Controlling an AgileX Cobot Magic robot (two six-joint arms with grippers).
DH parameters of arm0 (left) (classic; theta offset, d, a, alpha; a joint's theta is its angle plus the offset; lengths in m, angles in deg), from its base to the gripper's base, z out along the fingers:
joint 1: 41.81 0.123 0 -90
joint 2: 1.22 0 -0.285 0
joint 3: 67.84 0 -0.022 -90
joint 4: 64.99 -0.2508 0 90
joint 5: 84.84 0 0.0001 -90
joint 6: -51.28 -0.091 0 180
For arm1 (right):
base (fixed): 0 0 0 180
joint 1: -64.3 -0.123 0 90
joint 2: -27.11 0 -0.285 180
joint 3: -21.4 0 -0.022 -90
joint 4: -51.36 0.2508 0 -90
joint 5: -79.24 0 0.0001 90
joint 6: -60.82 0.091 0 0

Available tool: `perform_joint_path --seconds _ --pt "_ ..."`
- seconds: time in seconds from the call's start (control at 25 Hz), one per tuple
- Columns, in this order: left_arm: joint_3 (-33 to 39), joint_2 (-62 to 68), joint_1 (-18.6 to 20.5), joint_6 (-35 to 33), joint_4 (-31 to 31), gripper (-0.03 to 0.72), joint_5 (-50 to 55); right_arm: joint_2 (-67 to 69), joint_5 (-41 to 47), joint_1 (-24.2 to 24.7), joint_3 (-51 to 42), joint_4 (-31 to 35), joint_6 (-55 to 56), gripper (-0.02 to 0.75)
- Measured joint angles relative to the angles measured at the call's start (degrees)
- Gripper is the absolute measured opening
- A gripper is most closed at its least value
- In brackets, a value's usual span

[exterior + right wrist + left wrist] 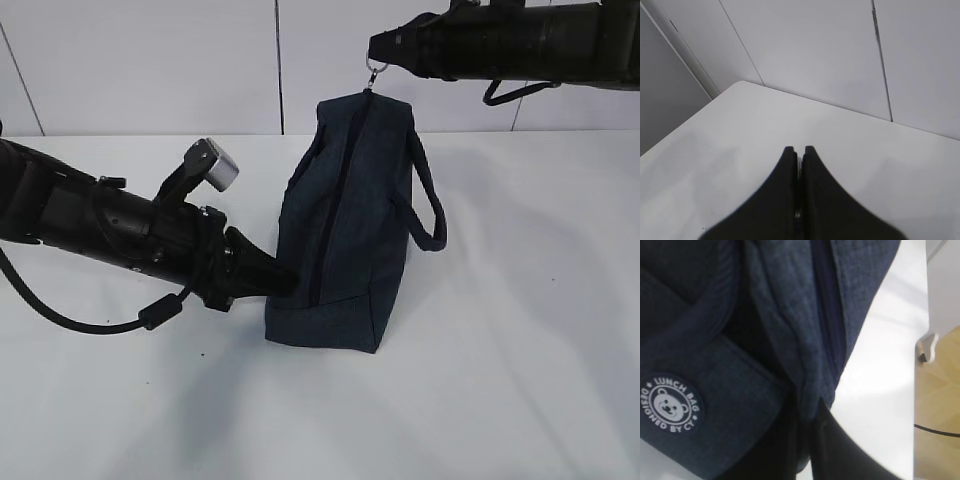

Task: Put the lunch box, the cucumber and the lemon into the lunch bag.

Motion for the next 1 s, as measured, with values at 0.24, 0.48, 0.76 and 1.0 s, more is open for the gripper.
perform_joint_path --seconds 0.24,0.48,0.76,1.0 --pt "0.0 0.0 0.0 3.51 -3.01 -0.003 1.69 2.87 -1.78 0.0 0.35 1.01 -0.72 0.0" --pt "0.36 -0.26 0.0 4.96 -4.56 -0.003 2.06 4.5 -4.85 0.09 0.59 1.62 -2.21 0.0" --pt "0.79 -1.23 0.0 5.12 -5.83 -0.003 1.63 7.37 -5.19 0.09 0.8 2.18 -2.3 0.0" --pt "0.93 -1.27 -0.02 5.21 -5.95 -0.003 1.74 8.03 -2.85 0.39 1.31 2.4 -1.98 0.0"
